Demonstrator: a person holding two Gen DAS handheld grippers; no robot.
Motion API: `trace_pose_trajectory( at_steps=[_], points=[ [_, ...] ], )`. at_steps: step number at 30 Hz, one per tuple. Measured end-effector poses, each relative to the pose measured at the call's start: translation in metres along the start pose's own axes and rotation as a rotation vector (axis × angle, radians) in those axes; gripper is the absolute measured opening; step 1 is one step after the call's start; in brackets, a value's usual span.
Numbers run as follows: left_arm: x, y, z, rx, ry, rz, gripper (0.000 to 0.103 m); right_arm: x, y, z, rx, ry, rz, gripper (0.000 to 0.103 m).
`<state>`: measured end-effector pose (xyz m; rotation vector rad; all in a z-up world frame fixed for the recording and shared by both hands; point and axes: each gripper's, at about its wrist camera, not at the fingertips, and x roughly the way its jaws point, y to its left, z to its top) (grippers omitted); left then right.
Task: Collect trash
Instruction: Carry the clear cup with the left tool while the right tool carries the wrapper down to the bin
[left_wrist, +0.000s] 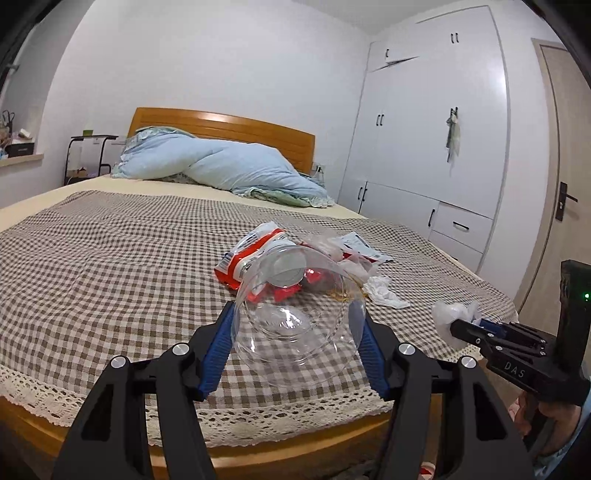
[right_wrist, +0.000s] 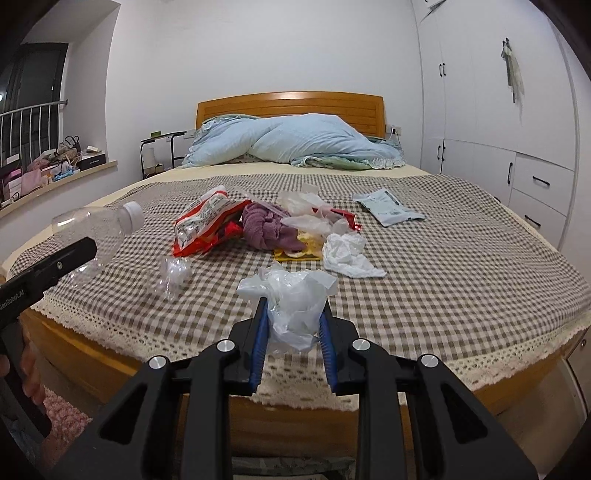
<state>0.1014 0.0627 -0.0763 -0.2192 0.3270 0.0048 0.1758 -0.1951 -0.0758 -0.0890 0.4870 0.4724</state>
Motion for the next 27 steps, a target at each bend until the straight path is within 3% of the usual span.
trace_pose_trajectory(
  at_steps=[10,27],
  points=[
    [-0.018,-0.020,-0.012,0.054,-0.001,-0.060,0.059,-0.017,-0.009,-0.015,0.013,0.017,0.005,0.026],
    [-0.035,-0.037,-0.040,0.037,0.099,-0.121,0.059,-0.037,-0.016,-0.049,0.008,0.078,0.014,0.026]
  ],
)
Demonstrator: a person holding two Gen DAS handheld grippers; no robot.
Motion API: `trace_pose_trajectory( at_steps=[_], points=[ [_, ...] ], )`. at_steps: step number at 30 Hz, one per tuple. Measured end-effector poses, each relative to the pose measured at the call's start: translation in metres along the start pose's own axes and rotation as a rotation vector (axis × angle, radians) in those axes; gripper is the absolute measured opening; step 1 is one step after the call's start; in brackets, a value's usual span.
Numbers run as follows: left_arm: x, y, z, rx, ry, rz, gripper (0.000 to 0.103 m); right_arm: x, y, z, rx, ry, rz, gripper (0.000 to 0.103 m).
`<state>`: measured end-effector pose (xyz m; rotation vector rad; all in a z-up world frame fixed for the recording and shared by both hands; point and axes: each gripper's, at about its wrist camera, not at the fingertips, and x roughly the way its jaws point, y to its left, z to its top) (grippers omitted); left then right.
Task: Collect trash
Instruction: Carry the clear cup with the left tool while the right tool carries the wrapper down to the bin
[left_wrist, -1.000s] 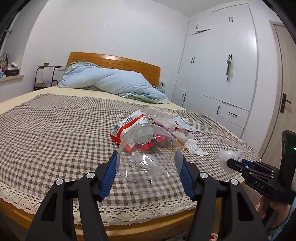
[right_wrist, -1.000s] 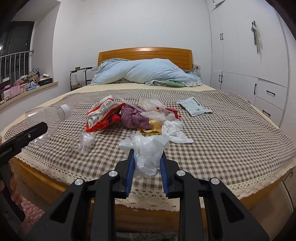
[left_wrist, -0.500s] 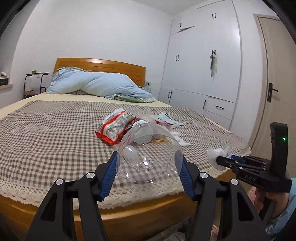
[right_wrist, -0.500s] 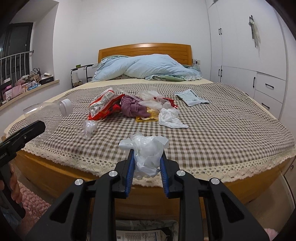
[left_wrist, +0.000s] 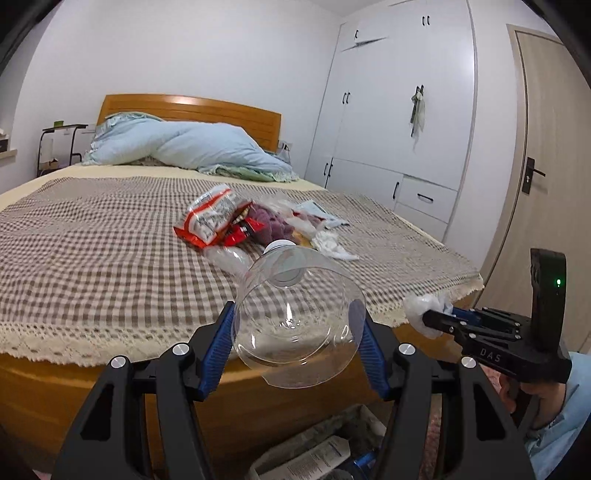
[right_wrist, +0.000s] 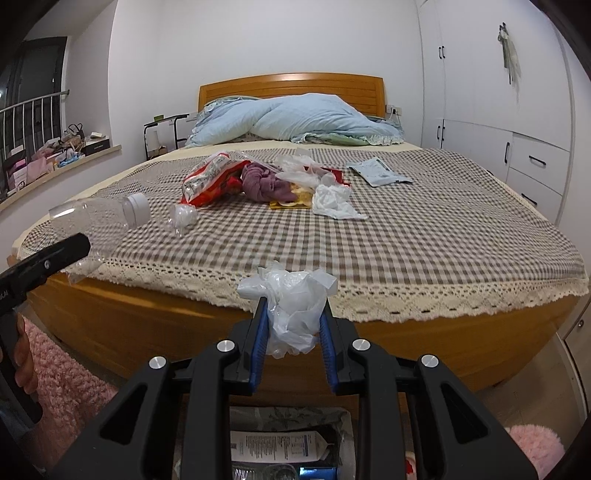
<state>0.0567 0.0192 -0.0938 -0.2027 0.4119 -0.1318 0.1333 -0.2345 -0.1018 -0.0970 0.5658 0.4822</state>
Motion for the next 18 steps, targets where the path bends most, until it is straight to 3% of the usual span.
trace_pose_trajectory(
  at_steps=[18],
  points=[
    [0.002,-0.013,-0.034,-0.013,0.136,-0.011,0.059,0.000,-0.001,-0.032,-0.001,0.109,0.051,0.026]
  ],
)
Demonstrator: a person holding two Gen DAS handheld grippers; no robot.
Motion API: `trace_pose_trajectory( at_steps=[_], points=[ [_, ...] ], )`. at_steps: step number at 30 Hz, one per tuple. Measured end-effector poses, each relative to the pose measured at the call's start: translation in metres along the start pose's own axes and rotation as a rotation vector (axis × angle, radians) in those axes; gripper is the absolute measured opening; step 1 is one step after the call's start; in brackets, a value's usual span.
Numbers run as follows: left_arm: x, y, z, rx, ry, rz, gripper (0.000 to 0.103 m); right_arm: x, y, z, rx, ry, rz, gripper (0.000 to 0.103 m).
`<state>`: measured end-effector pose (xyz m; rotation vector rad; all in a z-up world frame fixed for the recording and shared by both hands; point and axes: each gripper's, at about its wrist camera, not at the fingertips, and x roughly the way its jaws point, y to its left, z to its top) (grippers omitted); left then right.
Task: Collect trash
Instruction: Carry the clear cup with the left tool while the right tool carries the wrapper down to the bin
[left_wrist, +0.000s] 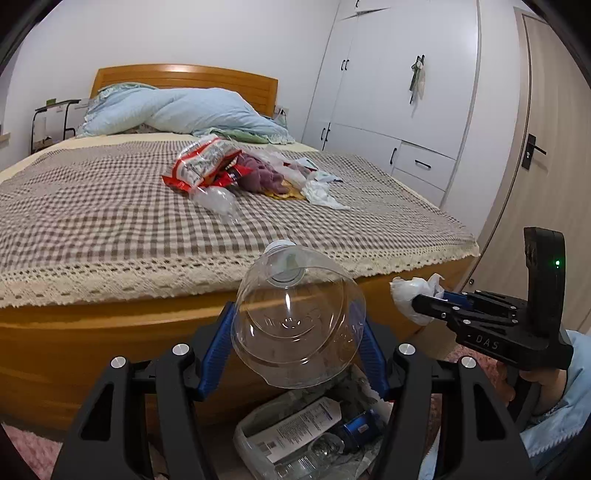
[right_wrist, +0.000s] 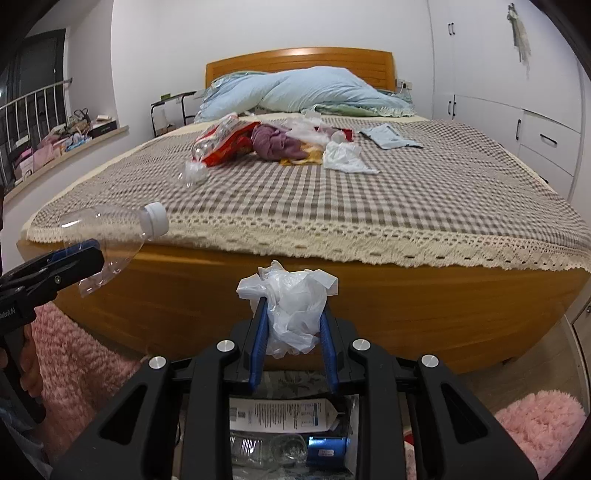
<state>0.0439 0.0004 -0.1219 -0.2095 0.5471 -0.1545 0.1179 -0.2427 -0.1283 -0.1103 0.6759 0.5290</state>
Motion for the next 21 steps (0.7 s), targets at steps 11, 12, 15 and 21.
trace_pose_trajectory(
  at_steps=[11,12,15,21],
  points=[
    [0.017,-0.014,-0.019,-0.006,0.102,-0.045,0.059,0.009,-0.005,-0.013,0.006,0.072,-0.001,0.026],
    [0.018,-0.014,-0.020,-0.007,0.110,-0.044,0.059,0.010,-0.006,-0.015,0.006,0.082,-0.002,0.026],
    [0.021,-0.012,-0.024,-0.017,0.138,-0.046,0.059,0.017,-0.009,-0.022,0.005,0.116,0.004,0.026],
    [0.026,-0.007,-0.032,-0.038,0.185,-0.032,0.059,0.024,-0.013,-0.033,0.002,0.163,0.002,0.026]
  ],
)
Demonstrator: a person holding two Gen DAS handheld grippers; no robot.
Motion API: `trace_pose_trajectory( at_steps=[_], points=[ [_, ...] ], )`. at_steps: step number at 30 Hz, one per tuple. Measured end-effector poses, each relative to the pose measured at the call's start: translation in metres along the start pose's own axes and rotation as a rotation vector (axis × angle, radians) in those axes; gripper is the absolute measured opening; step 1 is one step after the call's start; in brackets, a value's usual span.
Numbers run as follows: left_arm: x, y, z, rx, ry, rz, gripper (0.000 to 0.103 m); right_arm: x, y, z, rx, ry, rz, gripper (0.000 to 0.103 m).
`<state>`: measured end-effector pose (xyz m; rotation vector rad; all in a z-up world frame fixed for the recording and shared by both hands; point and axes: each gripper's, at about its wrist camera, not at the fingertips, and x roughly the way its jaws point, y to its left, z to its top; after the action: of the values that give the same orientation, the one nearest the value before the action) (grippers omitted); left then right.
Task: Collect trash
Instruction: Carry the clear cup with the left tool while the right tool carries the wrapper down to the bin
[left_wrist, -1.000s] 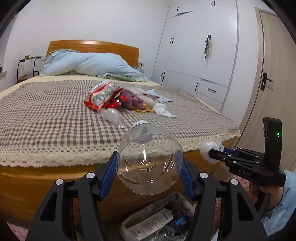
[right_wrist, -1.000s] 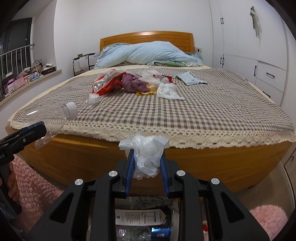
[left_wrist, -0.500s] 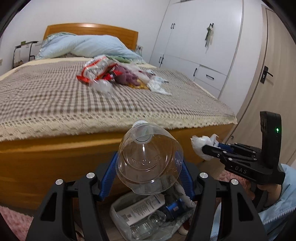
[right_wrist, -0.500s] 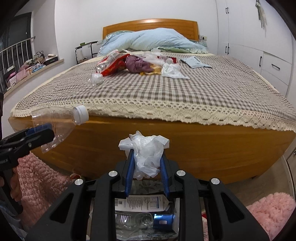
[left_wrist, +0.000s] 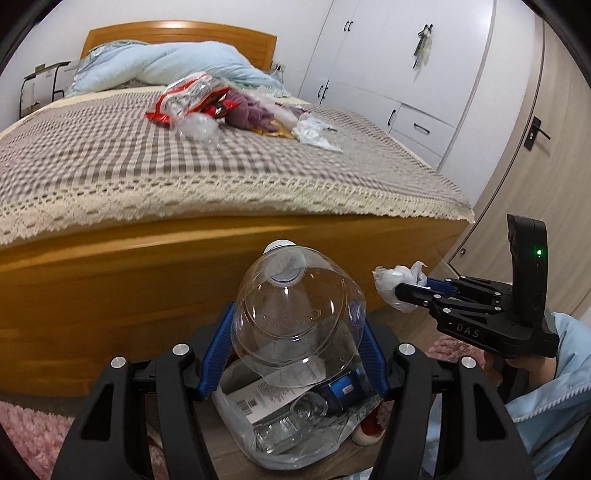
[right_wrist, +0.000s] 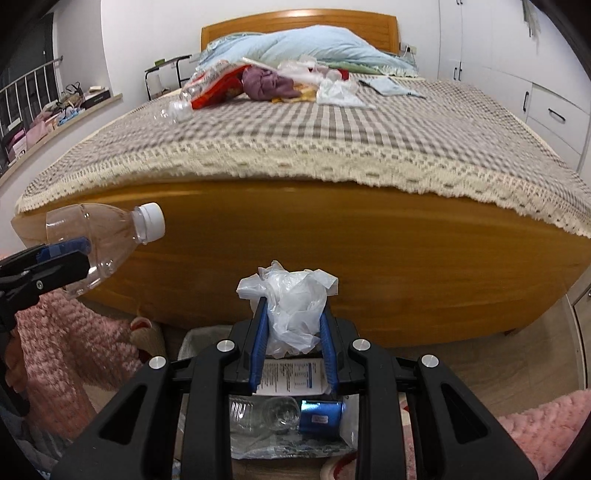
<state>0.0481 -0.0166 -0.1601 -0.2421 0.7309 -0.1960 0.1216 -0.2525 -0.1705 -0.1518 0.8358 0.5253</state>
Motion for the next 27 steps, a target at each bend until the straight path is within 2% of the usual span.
trace_pose_trajectory(
  at_steps=[11,19,27],
  points=[
    [0.024,0.003,-0.011,-0.018,0.113,0.022,0.059,0.013,0.000,-0.011,-0.011,0.068,0.000,0.026],
    [0.048,0.015,-0.022,-0.077,0.226,0.033,0.059,0.032,0.001,-0.020,-0.018,0.148,0.004,0.026],
    [0.077,0.015,-0.029,-0.070,0.323,0.058,0.059,0.042,0.001,-0.022,-0.015,0.187,-0.008,0.026]
  ],
)
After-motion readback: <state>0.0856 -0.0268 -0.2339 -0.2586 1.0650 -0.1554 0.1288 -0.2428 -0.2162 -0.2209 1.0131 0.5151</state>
